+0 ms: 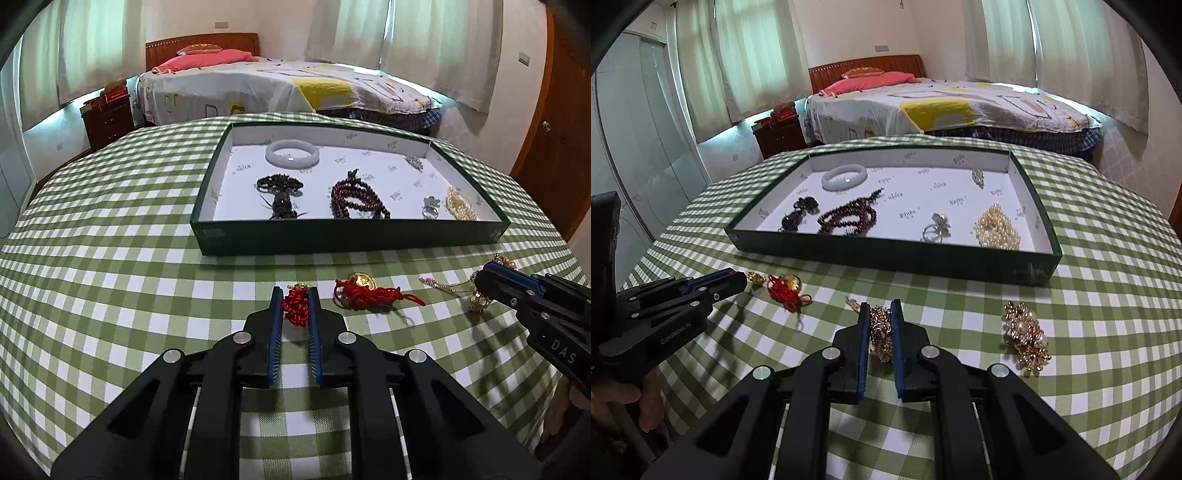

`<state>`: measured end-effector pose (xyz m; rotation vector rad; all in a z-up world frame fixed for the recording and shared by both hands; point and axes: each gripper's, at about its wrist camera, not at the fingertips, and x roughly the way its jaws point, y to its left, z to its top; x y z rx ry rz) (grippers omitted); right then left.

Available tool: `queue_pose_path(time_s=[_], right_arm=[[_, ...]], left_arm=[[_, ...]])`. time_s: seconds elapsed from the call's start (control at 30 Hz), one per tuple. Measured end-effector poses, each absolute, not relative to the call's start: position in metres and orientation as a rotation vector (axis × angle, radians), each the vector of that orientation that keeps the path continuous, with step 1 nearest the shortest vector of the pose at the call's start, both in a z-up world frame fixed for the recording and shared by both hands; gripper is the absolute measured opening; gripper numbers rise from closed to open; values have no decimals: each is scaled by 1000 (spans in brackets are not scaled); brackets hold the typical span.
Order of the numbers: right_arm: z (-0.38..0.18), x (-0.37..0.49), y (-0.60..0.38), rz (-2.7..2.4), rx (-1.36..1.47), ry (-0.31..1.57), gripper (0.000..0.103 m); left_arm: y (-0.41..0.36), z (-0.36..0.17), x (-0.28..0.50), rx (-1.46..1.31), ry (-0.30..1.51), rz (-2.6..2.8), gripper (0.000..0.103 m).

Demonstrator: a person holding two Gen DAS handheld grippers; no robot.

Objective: Organize jewelry
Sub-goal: 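Carry the gold chain with the right tool while the left tool carries the red tassel over the tray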

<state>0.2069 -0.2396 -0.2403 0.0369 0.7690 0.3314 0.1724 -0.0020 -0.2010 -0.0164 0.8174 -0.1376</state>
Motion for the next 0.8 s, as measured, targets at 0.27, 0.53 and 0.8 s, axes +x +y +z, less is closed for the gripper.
queue_pose_path(time_s=[0.27, 0.53, 0.8], right_arm=[[-224, 199, -237, 343, 33, 732, 11], [-206, 190, -236, 355, 31, 691, 11], [-186, 183, -238, 360, 34, 651, 11]], left_arm=[[-1, -185, 166, -18, 781, -144, 13], [0, -172, 158, -23, 748, -143, 13], [1, -156, 150, -31, 714, -145, 13]])
